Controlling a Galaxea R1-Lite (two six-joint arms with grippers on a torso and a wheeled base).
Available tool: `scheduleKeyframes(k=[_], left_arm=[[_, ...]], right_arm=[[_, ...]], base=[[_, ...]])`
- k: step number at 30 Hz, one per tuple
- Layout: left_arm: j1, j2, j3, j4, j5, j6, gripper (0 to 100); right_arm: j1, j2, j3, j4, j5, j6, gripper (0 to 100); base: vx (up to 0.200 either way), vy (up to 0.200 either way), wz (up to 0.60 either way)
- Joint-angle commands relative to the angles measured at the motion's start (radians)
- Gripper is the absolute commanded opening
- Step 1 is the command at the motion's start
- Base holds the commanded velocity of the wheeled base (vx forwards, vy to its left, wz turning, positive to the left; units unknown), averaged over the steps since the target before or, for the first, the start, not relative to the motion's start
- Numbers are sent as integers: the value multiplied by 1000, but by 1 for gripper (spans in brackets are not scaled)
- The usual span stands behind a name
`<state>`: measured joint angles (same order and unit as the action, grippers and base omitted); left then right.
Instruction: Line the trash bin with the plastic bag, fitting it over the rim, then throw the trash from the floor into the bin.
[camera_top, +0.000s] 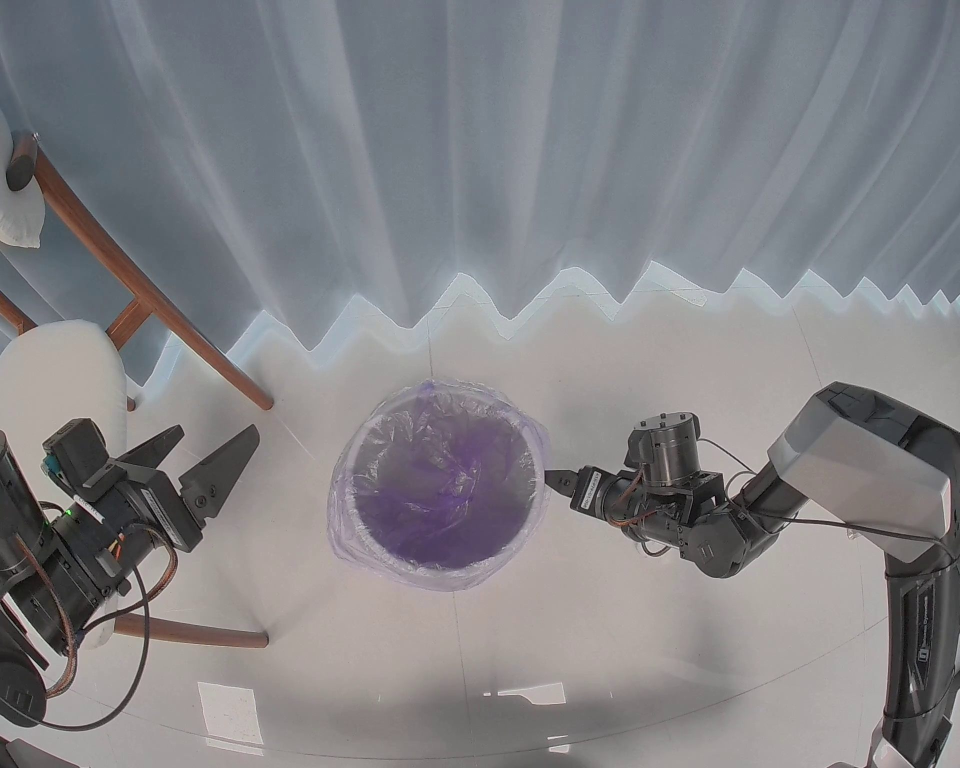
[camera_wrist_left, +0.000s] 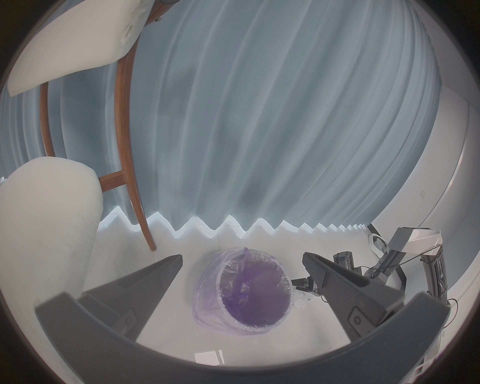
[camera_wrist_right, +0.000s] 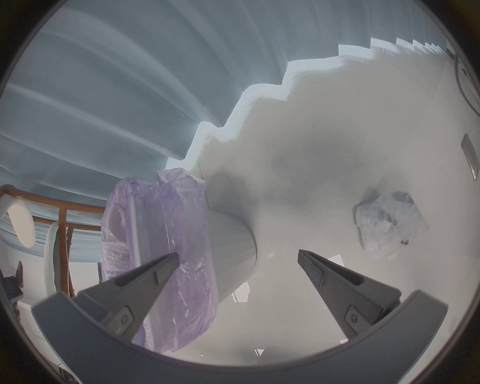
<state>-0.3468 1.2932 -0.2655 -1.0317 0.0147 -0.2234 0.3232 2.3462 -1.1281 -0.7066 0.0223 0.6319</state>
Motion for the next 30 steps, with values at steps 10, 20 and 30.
scheduleKeyframes(k=[10,20,30], left_arm=[[6,1,0,1,1,1,100],[12,1,5,2,1,16,100],[20,-2,37,-7,-1,32,100]], right_arm=[[10,53,-39,-4,1,-9,100],[-12,157,-226,95,-12,-83,100],[-36,223,-406,223,-38,-98,100]], base=[[0,0,0],[0,0,0],[0,0,0]])
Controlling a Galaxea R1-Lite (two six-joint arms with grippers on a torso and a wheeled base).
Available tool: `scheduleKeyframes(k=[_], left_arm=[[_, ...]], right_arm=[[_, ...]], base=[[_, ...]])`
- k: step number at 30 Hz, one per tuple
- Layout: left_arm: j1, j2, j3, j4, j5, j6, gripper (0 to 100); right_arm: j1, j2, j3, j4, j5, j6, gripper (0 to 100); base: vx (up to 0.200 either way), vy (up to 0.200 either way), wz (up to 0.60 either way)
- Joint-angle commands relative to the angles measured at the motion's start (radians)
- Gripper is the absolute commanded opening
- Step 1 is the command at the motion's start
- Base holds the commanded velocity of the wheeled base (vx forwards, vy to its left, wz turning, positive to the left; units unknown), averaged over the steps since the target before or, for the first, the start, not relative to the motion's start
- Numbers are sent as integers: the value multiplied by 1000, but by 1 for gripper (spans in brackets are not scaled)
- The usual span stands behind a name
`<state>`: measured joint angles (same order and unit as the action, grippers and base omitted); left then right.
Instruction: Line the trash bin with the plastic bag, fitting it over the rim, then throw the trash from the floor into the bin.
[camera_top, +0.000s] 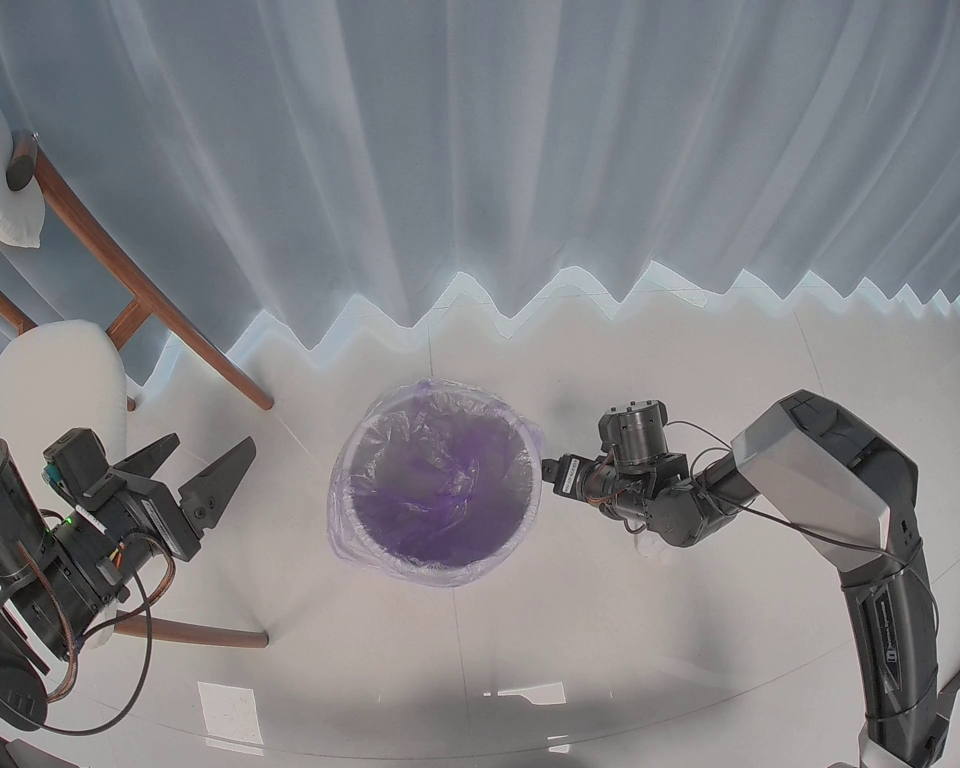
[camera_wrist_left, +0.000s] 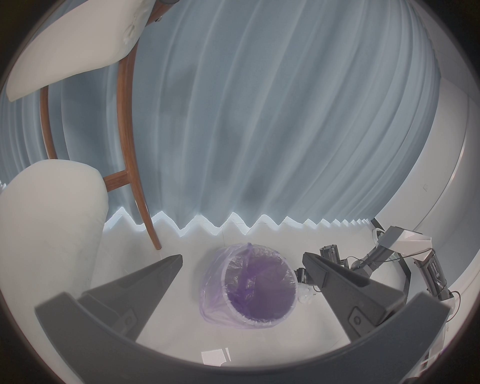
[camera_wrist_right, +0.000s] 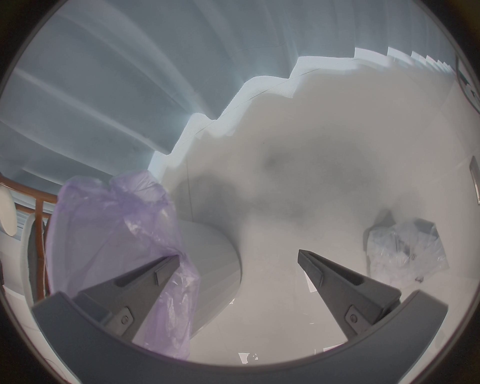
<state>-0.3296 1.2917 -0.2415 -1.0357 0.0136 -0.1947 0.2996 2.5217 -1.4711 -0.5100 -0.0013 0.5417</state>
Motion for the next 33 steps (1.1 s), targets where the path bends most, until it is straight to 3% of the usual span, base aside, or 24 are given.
scheduleKeyframes(k=[1,9,23,29,33], left_arm=[[3,-2,13,-3,2,3,100],[24,-6,37,-4,2,4,100],[41,-25,50,-4,2,6,100],[64,-37,59,-4,-1,43,100],[73,-37,64,-3,-3,58,100]], right_arm=[[-23,60,-84,45,-19,-16,100],[-34,112,-181,108,-19,-37,100],[-43,146,-172,123,-19,-40,100],[-57,92,-87,120,-19,-35,100],[-65,-15,75,99,-20,-25,100]], base=[[0,0,0],[0,0,0],[0,0,0],[0,0,0],[0,0,0]])
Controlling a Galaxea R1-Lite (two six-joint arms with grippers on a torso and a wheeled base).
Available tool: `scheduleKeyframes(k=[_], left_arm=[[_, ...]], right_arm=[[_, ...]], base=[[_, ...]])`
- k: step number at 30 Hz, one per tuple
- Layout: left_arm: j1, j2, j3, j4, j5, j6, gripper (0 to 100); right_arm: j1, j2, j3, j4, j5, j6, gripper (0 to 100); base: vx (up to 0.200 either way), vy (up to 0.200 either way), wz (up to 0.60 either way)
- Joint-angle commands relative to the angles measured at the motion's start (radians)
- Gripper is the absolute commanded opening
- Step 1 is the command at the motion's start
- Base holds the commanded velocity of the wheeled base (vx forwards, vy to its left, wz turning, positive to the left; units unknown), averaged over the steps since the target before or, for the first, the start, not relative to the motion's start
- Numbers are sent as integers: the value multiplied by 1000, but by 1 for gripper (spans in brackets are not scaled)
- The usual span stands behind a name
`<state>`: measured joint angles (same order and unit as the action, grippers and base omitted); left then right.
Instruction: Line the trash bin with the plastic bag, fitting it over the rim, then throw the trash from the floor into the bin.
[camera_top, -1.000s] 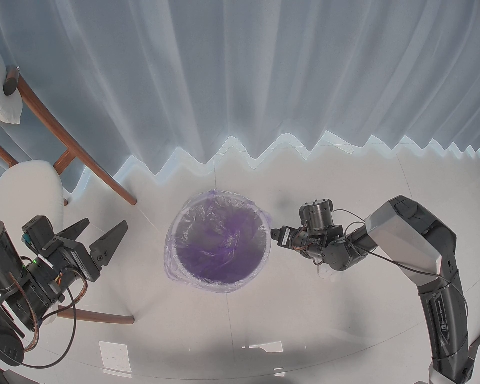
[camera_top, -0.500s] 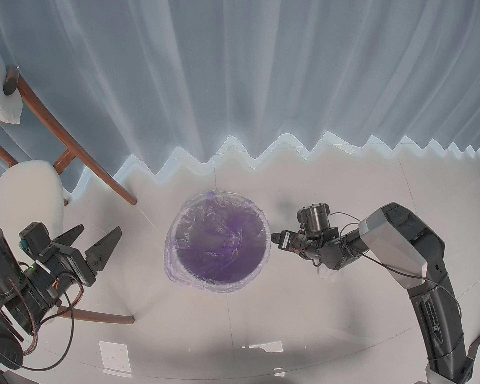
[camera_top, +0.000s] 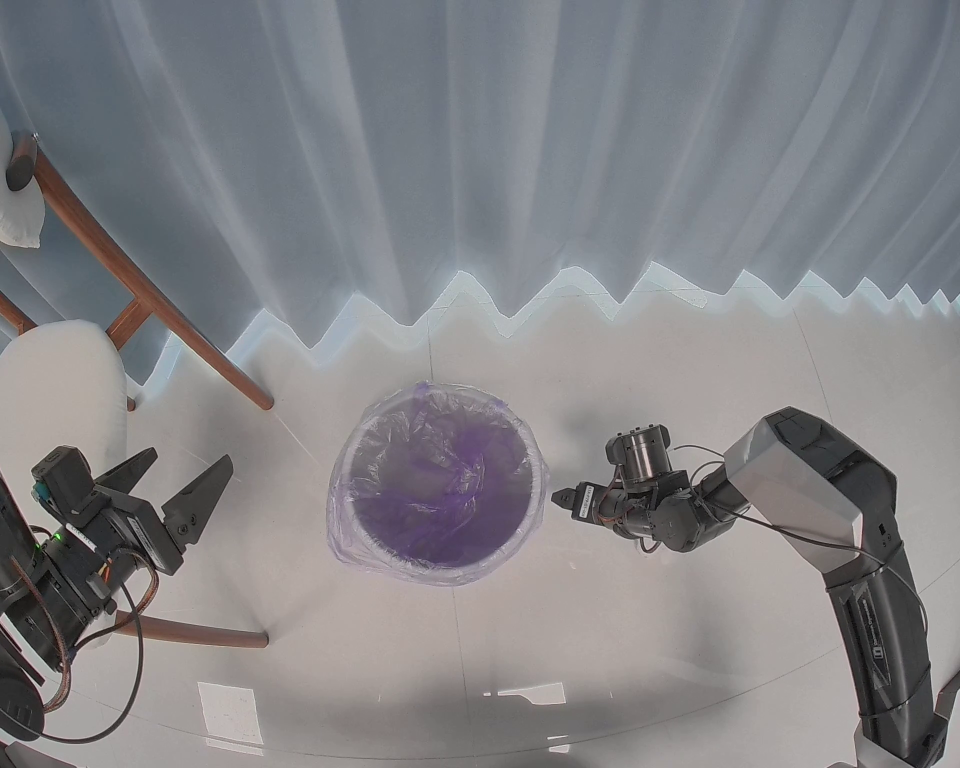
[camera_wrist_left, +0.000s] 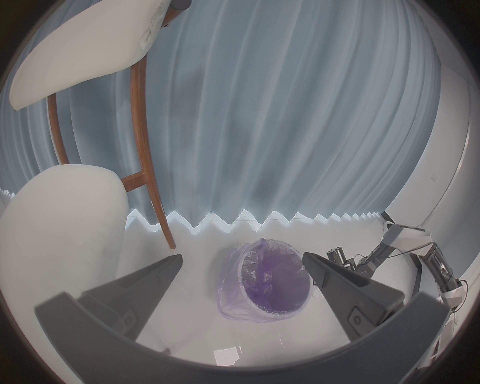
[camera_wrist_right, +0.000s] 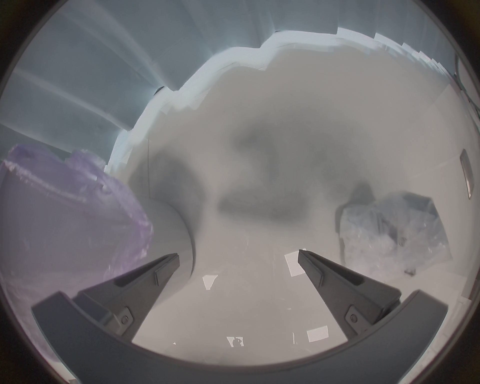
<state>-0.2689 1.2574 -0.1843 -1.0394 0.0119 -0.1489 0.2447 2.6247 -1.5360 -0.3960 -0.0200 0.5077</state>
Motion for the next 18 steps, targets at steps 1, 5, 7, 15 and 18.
scheduleKeyframes(k=[1,5,7,15,18], left_arm=[[11,-3,6,1,-1,12,100],[42,2,2,13,-1,38,100],[57,2,2,15,-3,58,100],[148,-1,-32,51,-9,69,100],[154,-1,-54,51,-9,57,100]], right_arm=[[-10,-123,146,-17,-1,9,100],[-5,-299,424,-113,0,51,100],[7,-379,573,-173,3,48,100],[107,-480,1017,-581,18,38,100],[128,-440,1094,-762,6,38,100]], base=[[0,0,0],[0,0,0],[0,0,0],[0,0,0],[0,0,0]])
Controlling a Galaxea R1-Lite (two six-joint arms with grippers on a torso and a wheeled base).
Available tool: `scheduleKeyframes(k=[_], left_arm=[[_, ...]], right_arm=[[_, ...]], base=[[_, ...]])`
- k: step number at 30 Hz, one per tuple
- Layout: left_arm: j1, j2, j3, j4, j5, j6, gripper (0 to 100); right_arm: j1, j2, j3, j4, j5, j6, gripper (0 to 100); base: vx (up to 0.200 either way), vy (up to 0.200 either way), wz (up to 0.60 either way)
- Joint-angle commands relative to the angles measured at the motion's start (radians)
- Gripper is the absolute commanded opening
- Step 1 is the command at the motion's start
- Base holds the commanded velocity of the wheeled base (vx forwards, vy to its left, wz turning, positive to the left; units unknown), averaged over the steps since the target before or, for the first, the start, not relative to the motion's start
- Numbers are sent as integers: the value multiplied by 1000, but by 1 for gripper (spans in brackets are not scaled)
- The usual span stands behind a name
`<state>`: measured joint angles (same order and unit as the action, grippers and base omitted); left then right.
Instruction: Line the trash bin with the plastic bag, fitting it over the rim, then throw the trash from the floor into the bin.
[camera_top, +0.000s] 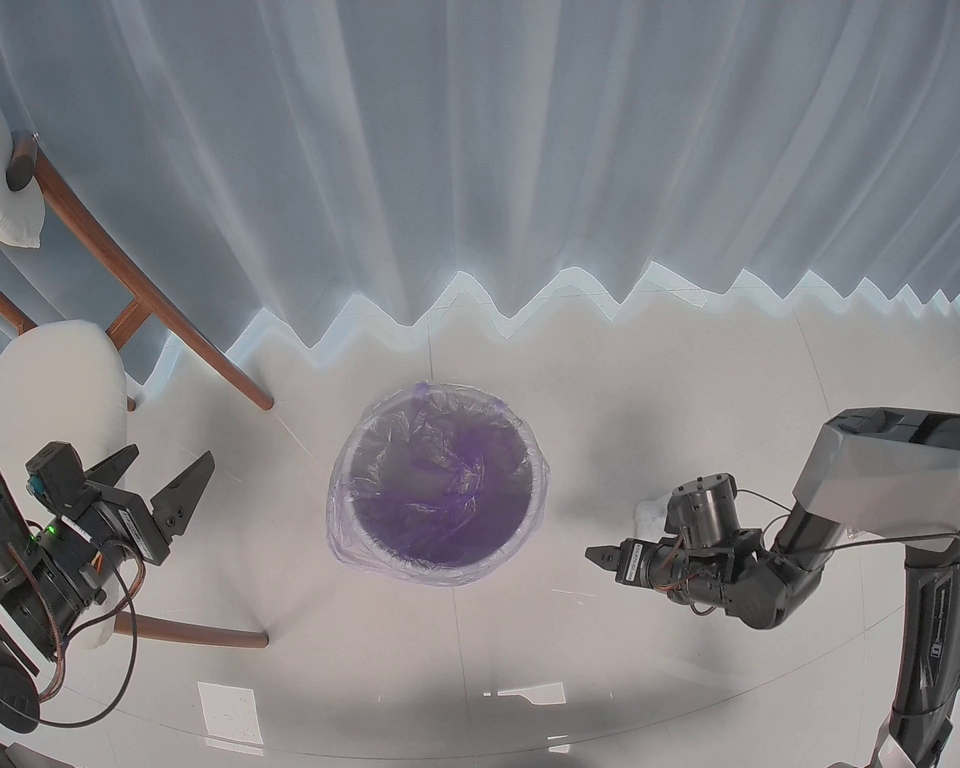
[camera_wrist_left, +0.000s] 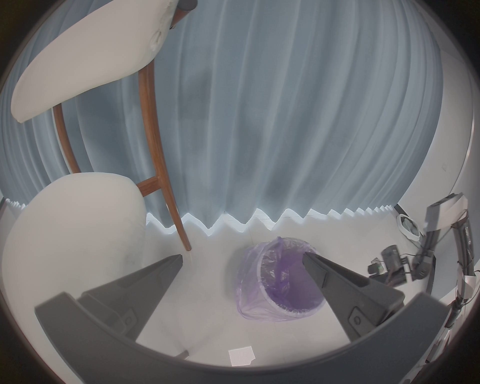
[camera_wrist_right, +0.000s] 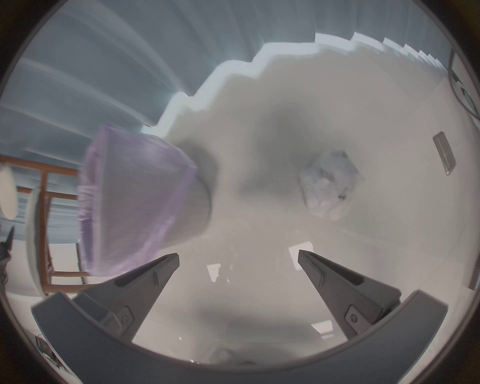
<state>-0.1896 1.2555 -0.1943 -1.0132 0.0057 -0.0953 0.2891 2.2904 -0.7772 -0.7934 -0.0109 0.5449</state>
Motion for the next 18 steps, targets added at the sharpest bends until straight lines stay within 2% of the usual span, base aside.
scheduleKeyframes(k=[1,5,9,14,18], left_arm=[[75,1,-45,25,-3,2,100],[78,-1,-40,19,-23,3,100],[105,-10,-36,16,-43,6,100],[108,-22,-11,18,-43,11,100],[110,-22,-4,18,-43,14,100]], right_arm=[[88,-101,343,-397,-9,1,100],[91,-98,326,-423,-14,1,100],[90,-52,225,-406,-15,1,100],[90,7,56,-253,-61,9,100],[85,35,-54,-194,-61,13,100]], base=[[0,0,0],[0,0,0],[0,0,0],[0,0,0],[0,0,0]])
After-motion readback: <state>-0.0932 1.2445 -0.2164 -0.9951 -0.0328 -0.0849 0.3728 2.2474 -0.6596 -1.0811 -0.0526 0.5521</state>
